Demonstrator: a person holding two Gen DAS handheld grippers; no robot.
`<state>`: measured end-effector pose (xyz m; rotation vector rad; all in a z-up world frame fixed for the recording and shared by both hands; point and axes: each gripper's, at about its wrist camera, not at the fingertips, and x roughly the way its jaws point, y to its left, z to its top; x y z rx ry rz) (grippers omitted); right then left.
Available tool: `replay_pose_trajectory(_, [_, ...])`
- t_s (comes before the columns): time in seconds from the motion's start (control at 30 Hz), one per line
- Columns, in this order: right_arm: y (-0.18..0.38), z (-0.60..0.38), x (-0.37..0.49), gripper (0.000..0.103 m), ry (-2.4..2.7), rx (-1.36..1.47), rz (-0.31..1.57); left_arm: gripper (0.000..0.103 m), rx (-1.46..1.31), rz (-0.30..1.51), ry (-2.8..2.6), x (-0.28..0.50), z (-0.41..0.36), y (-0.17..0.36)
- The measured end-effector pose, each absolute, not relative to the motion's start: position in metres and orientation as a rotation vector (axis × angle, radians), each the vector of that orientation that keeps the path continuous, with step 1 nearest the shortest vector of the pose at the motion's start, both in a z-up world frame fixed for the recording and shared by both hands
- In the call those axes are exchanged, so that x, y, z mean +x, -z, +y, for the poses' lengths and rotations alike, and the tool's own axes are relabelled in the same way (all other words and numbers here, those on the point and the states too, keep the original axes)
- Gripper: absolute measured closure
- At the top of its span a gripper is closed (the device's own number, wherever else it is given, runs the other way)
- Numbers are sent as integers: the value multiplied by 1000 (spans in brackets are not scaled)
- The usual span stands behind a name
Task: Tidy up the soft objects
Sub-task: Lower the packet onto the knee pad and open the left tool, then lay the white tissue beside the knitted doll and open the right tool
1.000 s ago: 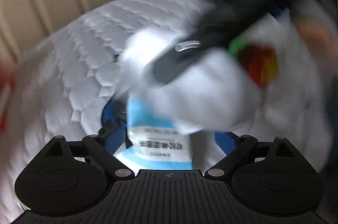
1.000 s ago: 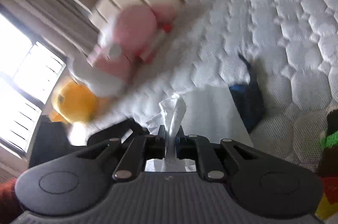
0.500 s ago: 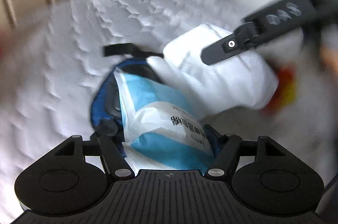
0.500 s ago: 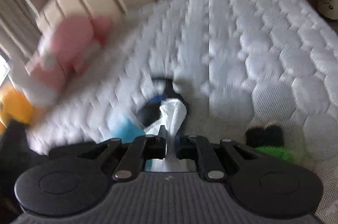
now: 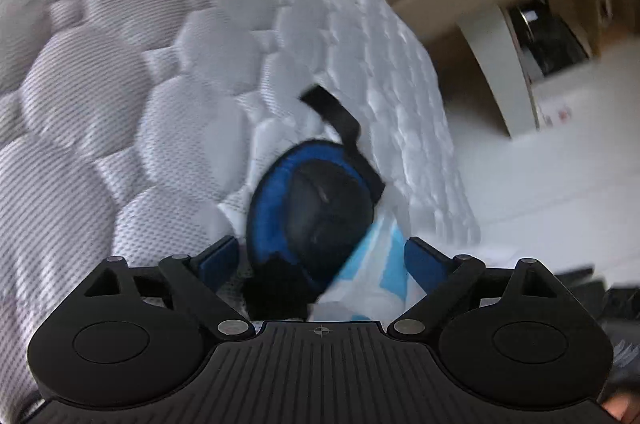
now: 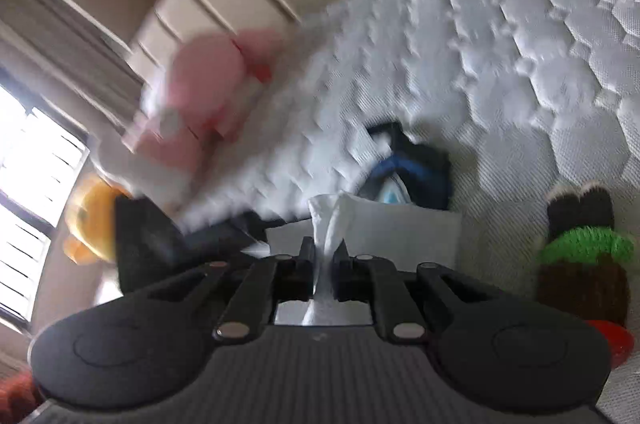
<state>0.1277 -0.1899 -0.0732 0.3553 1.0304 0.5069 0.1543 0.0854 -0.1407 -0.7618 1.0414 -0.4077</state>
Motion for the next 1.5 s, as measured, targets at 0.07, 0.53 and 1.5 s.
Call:
replay_pose_trajectory(0.07, [85,-185,130,93,-464,283,1084,10,-773,1034,396,156,88,139])
replay_pose_trajectory(0.53, [83,-188,111,62,-180,-137,1010,4,-137,943,288,114,46,94])
replay_pose_trajectory(1.5, [57,-226,95,15,23,219,978,0,-45,963,209,95,25,58])
